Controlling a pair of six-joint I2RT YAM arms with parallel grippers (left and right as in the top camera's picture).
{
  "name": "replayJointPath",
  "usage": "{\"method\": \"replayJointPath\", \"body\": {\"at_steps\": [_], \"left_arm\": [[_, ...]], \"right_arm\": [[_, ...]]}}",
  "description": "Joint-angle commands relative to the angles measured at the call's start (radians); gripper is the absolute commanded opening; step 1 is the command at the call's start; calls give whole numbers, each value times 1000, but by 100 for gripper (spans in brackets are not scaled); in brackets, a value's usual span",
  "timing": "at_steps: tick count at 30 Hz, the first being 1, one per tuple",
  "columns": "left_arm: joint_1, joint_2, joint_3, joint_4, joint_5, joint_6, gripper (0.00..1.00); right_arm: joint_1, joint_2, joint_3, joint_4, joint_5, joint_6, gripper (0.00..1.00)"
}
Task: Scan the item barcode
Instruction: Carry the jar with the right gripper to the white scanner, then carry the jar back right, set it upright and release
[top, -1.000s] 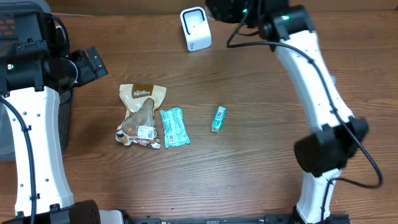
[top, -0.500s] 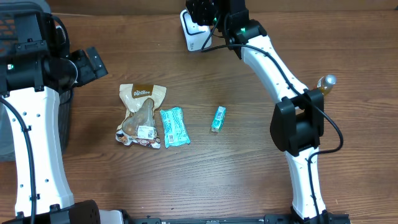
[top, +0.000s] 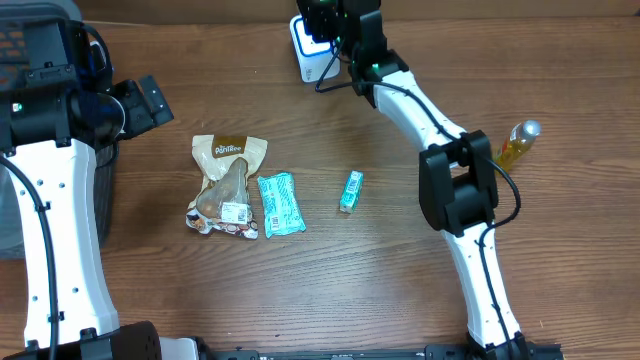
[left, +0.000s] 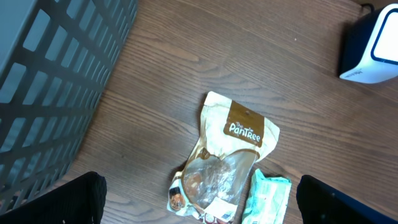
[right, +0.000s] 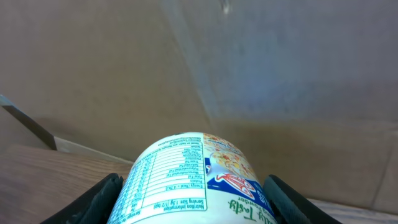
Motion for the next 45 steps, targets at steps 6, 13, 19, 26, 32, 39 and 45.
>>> {"method": "replayJointPath", "body": {"at_steps": [6, 13, 19, 26, 32, 39, 45], "left_arm": [[-4, 2, 6, 0, 0, 11, 100], [-4, 2, 6, 0, 0, 11, 100], [-4, 2, 6, 0, 0, 11, 99], [-4, 2, 6, 0, 0, 11, 100], [-4, 2, 6, 0, 0, 11, 100], [-4, 2, 6, 0, 0, 11, 100], [-4, 2, 6, 0, 0, 11, 99]], "right_arm": [[11, 45, 7, 79, 13, -2, 31], [30, 55, 7, 130, 54, -2, 33], [30, 64, 6, 132, 69, -2, 34], [30, 9, 16, 160, 39, 0, 31], [28, -227, 16, -121, -1, -2, 31], [-61, -549, 16, -756, -45, -2, 31], [-193, -637, 14, -1271, -45, -28, 28]]}}
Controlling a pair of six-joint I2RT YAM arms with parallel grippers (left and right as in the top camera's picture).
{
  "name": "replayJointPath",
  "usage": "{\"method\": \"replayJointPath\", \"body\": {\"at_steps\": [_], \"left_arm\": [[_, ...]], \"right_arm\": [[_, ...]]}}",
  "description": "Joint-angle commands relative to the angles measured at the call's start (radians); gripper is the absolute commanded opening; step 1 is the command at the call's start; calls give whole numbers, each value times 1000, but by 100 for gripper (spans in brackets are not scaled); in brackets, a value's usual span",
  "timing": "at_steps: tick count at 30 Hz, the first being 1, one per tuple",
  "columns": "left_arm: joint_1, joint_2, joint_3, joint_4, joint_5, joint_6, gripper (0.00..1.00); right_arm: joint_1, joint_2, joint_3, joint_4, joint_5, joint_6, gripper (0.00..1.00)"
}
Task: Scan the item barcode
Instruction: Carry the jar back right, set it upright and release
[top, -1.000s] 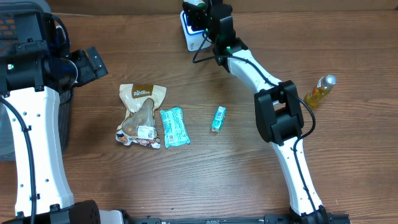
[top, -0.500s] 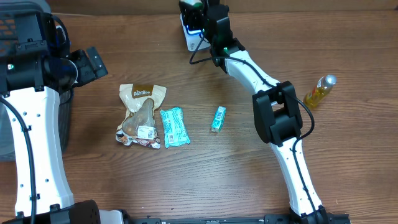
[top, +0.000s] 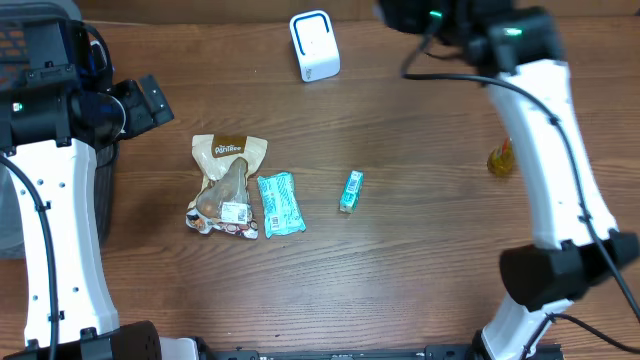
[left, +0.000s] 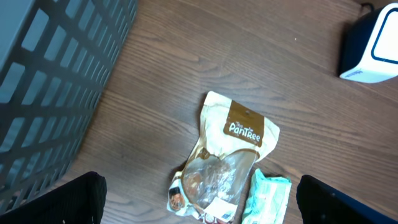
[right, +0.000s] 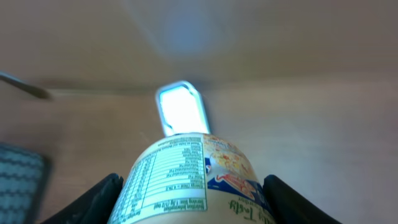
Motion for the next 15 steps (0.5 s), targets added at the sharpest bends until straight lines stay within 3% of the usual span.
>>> {"method": "replayJointPath", "body": {"at_steps": [1, 7, 15], "left_arm": [[-2, 2, 7, 0, 0, 11, 100], [-2, 2, 7, 0, 0, 11, 99], [-2, 2, 7, 0, 0, 11, 99]], "right_arm": [[-45, 27, -11, -133, -3, -39, 28], [-83, 29, -156, -253, 1, -61, 30], [-83, 29, -524, -129, 96, -64, 31]]}}
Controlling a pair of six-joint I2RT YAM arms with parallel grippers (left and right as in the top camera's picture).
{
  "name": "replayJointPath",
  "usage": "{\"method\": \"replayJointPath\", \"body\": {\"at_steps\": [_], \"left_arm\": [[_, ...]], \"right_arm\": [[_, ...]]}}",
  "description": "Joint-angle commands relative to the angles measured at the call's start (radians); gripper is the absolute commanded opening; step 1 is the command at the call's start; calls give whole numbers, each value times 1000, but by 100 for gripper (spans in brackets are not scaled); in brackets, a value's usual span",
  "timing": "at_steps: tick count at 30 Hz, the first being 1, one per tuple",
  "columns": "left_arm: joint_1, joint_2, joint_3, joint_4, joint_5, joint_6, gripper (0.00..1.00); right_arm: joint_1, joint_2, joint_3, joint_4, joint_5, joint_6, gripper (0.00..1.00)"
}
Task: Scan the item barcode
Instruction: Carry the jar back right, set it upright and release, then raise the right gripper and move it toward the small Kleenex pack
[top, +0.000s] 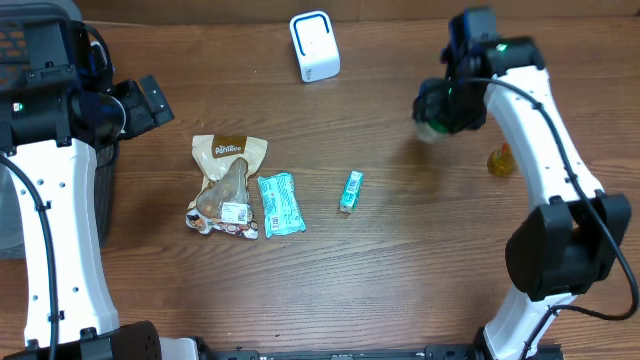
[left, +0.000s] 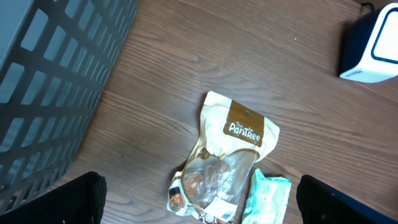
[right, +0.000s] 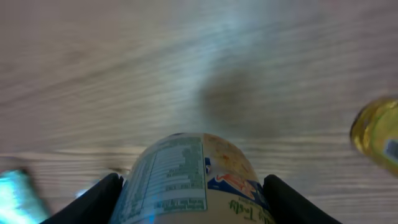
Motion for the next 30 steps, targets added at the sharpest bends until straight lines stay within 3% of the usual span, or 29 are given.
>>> {"method": "replayJointPath", "body": {"at_steps": [1, 4, 9, 10, 11, 14, 17, 20, 26, 30], "left_arm": [[-2, 2, 7, 0, 0, 11, 100], [-2, 2, 7, 0, 0, 11, 100], [-2, 2, 7, 0, 0, 11, 100], [-2, 2, 7, 0, 0, 11, 100], [-2, 2, 7, 0, 0, 11, 100], [-2, 2, 7, 0, 0, 11, 100], [-2, 2, 7, 0, 0, 11, 99], [-2, 2, 7, 0, 0, 11, 100], [-2, 2, 7, 0, 0, 11, 100], [-2, 2, 7, 0, 0, 11, 100]], "right_arm": [[-4, -12, -137, 54, 60, -9, 31], [-4, -12, -224, 94, 127, -9, 32], [-4, -12, -327, 167, 145, -9, 43], [-4, -12, -344, 185, 145, -9, 50], [-4, -12, -362, 203, 145, -9, 84], [-4, -12, -396, 237, 144, -9, 89], [-4, -12, -430, 297, 149, -8, 100], [-4, -18, -387, 320, 152, -9, 100], [2, -49, -90, 185, 131, 3, 100], [6, -39, -68, 177, -202, 3, 100]]}}
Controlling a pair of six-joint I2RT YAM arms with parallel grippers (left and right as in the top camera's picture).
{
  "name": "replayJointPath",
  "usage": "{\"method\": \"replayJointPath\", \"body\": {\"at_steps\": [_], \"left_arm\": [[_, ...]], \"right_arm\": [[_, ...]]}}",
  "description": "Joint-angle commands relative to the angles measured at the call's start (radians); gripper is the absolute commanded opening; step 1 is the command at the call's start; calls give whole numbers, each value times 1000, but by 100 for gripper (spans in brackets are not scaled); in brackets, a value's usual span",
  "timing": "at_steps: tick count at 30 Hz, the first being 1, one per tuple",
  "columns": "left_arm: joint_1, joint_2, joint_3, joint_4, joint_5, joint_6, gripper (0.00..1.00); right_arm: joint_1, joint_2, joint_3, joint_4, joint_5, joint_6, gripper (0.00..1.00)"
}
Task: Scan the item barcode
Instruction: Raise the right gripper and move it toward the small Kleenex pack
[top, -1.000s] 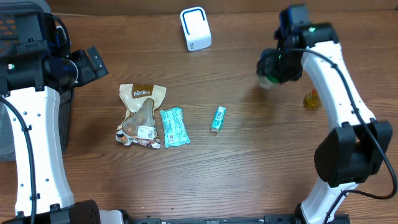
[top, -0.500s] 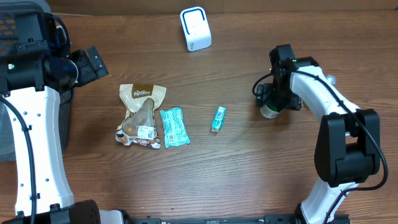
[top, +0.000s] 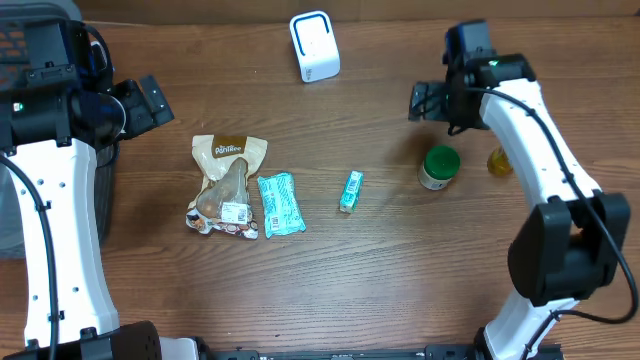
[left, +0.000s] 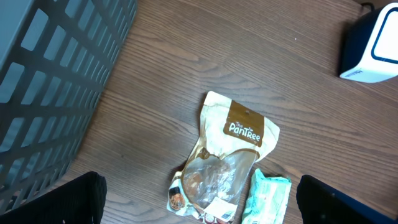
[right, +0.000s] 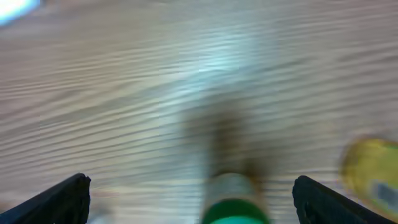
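A jar with a green lid stands upright on the table right of the middle, held by nothing. My right gripper hangs open just behind it. In the right wrist view the jar shows blurred between the wide-apart fingertips of that gripper. The white barcode scanner stands at the back of the table. My left gripper stays open at the far left, above the table near a snack pouch.
A yellow bottle lies just right of the jar. The tan pouch, a teal packet and a small teal box lie in the middle. A grey slatted basket stands at the left edge.
My right gripper was shut on the jar over the table near the yellow bottle. Now the jar stands on the table and the gripper is open behind it. The left arm is unchanged.
My right gripper held the jar up against the scanner at the back. Then it held the jar off to the right, away from the scanner, then low beside the yellow bottle. Now the jar stands free there. The left arm never moved.
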Motion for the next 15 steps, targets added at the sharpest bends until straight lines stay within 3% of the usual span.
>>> {"method": "replayJointPath", "body": {"at_steps": [1, 3, 10, 15], "left_arm": [[-2, 2, 7, 0, 0, 11, 100], [-2, 2, 7, 0, 0, 11, 100], [-2, 2, 7, 0, 0, 11, 100], [-2, 2, 7, 0, 0, 11, 100]], "right_arm": [[5, -1, -1, -13, -286, 5, 100], [10, 11, -39, -19, -362, 6, 100], [64, 15, -237, 63, -356, 9, 100], [86, 14, -283, 36, -101, 51, 100]]}}
